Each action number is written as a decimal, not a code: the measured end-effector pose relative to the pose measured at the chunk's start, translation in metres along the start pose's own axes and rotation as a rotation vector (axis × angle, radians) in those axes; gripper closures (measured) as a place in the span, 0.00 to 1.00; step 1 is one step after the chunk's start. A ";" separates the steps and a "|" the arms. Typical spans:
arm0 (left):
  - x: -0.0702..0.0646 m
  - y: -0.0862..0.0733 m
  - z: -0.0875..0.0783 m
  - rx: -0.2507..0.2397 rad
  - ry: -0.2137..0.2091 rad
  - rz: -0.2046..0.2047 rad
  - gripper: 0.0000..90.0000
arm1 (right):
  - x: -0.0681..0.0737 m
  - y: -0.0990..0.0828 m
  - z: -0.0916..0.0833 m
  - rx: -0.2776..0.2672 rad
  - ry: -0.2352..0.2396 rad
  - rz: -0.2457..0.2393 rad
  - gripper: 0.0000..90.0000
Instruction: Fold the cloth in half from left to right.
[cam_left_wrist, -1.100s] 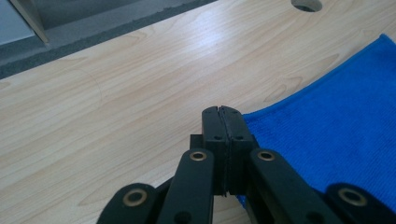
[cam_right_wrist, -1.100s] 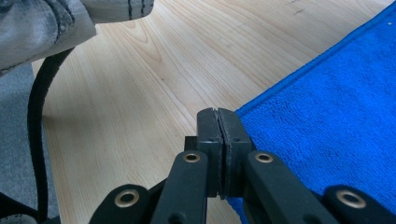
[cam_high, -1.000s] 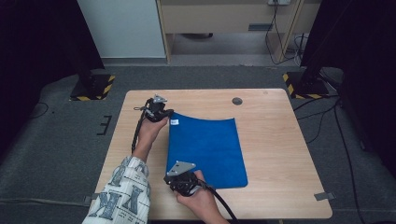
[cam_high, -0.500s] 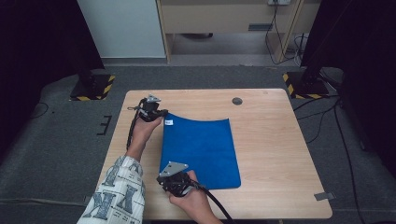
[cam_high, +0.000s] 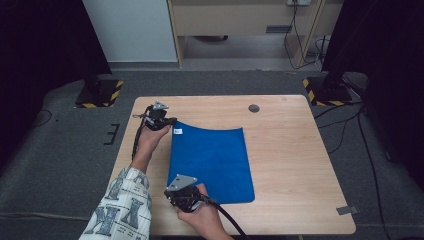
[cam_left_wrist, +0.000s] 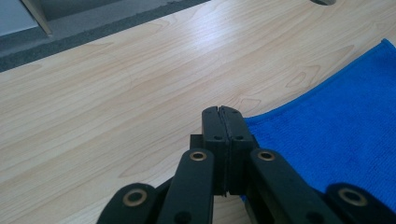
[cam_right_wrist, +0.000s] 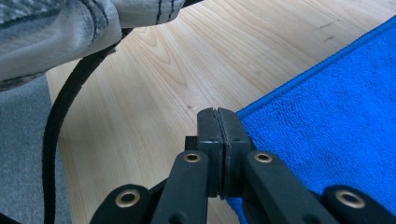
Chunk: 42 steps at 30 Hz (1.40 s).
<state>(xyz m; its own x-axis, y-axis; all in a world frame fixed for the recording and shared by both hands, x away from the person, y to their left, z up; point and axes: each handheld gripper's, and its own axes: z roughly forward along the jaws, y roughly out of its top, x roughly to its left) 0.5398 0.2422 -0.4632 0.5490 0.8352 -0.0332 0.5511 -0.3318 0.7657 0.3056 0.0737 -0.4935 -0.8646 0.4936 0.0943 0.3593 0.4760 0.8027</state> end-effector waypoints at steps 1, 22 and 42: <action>0.002 0.000 -0.002 -0.003 -0.003 -0.009 1.00 | 0.001 0.000 0.001 -0.004 0.003 0.000 0.99; -0.023 0.011 0.020 0.048 -0.018 -0.008 0.99 | -0.017 -0.019 -0.021 -0.042 -0.002 0.082 0.99; -0.070 0.020 0.071 0.070 -0.075 -0.006 0.99 | -0.059 -0.062 -0.073 0.000 -0.092 0.116 0.99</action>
<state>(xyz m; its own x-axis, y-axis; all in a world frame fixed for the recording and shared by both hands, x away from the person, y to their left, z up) 0.5576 0.1459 -0.4911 0.5897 0.8029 -0.0873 0.5957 -0.3594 0.7183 0.3085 -0.0377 -0.5059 -0.7818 0.6094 0.1320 0.4544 0.4118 0.7899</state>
